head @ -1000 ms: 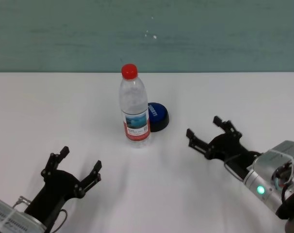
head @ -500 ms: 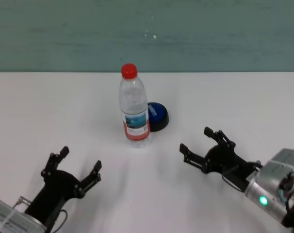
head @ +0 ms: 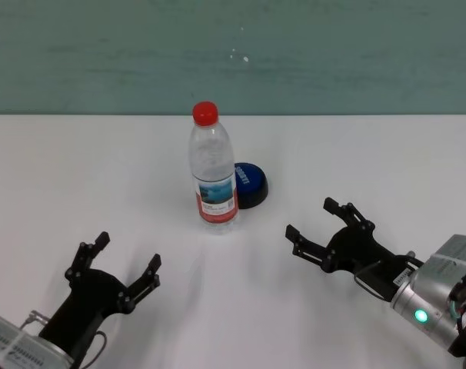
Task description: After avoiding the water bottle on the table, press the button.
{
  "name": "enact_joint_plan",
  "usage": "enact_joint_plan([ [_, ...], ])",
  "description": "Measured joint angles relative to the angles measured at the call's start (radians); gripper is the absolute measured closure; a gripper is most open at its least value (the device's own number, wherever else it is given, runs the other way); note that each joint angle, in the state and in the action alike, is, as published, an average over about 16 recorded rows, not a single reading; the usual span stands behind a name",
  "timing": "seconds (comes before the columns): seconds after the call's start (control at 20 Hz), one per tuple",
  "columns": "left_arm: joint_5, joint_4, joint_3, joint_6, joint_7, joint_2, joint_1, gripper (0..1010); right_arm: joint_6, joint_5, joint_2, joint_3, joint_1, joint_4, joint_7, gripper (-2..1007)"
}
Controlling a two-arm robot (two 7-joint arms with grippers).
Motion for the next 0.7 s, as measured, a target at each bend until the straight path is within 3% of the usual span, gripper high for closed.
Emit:
enact_joint_plan([
  [0.7,0.000,0.000,0.000,0.000,0.000,0.000,0.000,10,-0.027,-0.011,0.007,0.007,-0.026,0.003,-0.008,1],
])
